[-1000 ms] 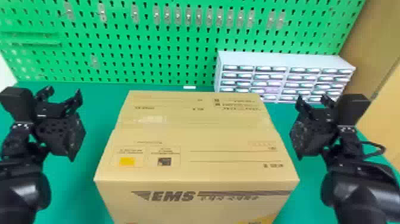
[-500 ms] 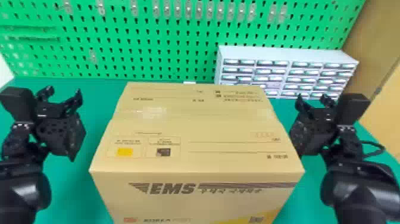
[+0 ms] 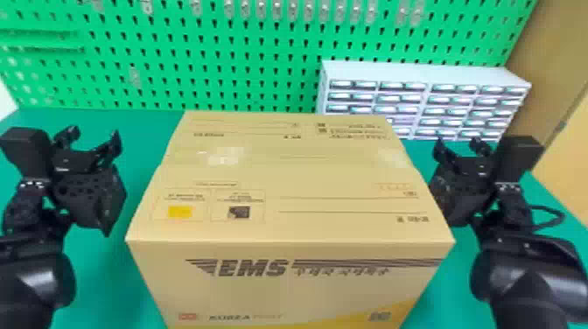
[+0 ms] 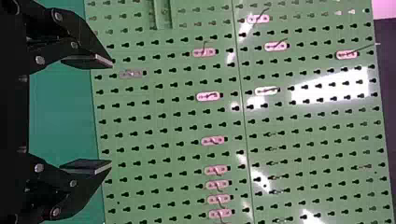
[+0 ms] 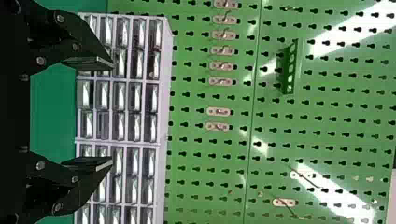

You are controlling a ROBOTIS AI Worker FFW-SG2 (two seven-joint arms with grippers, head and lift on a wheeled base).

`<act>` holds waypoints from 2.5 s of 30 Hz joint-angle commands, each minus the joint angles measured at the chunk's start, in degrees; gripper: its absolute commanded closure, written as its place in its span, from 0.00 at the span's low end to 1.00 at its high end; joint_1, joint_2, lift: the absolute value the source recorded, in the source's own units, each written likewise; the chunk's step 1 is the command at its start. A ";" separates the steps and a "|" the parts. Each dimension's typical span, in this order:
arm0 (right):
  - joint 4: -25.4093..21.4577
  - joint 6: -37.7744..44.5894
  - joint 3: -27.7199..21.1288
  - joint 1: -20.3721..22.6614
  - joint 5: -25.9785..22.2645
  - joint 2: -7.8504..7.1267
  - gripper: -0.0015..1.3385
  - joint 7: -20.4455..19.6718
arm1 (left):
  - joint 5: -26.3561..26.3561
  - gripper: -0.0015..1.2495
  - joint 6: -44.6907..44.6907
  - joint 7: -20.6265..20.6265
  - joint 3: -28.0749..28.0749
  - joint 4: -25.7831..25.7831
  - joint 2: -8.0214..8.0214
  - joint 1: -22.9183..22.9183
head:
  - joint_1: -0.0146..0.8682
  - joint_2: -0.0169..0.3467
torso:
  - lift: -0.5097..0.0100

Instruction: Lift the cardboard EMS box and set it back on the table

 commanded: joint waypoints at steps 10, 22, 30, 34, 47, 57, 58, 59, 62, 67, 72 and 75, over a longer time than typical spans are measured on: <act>0.00 -0.53 0.09 0.00 0.16 0.00 0.40 -0.08 | 0.48 0.39 -0.18 0.01 -0.08 -0.03 0.00 -0.10 | 0.78 0.00 | 0.81; 3.43 -4.57 0.88 0.27 -3.00 -1.23 0.40 0.01 | 0.31 0.39 -0.18 0.36 0.80 0.85 0.00 -0.10 | 0.78 0.00 | 0.81; 8.53 -9.14 2.64 0.18 -5.20 -2.99 0.40 0.01 | 0.66 0.39 -0.18 0.36 0.45 2.79 0.09 -0.36 | 0.78 0.00 | 0.81; 8.70 -9.49 1.85 0.18 -4.32 -1.94 0.40 0.01 | 1.10 0.39 -0.18 0.36 0.36 2.96 0.09 -0.27 | 0.78 0.00 | 0.81; 9.05 -9.76 1.23 -0.35 -2.39 -1.06 0.40 -0.17 | 1.10 0.39 -0.18 0.36 -0.17 3.31 0.09 -0.36 | 0.78 0.00 | 0.81; 9.05 -9.67 0.97 -1.31 1.04 2.46 0.40 -2.01 | 1.54 0.39 -0.26 1.94 -2.72 3.31 0.00 -0.18 | 0.78 0.00 | 0.81; 9.05 -9.67 1.32 -1.31 1.04 2.55 0.40 -2.37 | 1.54 0.39 -0.26 2.03 -3.25 3.31 0.00 -0.18 | 0.78 0.00 | 0.81; 9.05 -9.67 1.76 -1.40 1.04 2.63 0.40 -2.72 | 1.71 0.39 -0.26 2.20 -3.60 3.31 0.00 -0.18 | 0.78 0.00 | 0.81; 9.05 -9.67 3.43 -1.49 0.69 2.68 0.40 -4.65 | 2.07 0.39 -0.26 2.91 -5.00 3.31 0.00 -0.18 | 0.78 0.00 | 0.81; 9.40 -9.93 6.07 -1.84 -0.19 2.68 0.40 -6.76 | 2.50 0.39 -0.26 3.35 -6.85 3.31 0.00 -0.18 | 0.78 0.00 | 0.81; 10.37 -10.72 7.82 -2.19 -1.07 2.68 0.40 -7.82 | 2.86 0.39 -0.26 3.43 -8.08 3.31 0.00 -0.18 | 0.78 0.00 | 0.81; 11.16 -11.34 8.62 -2.28 -1.51 2.68 0.40 -7.82 | 2.94 0.39 -0.26 3.52 -8.34 3.31 -0.09 -0.18 | 0.78 0.00 | 0.81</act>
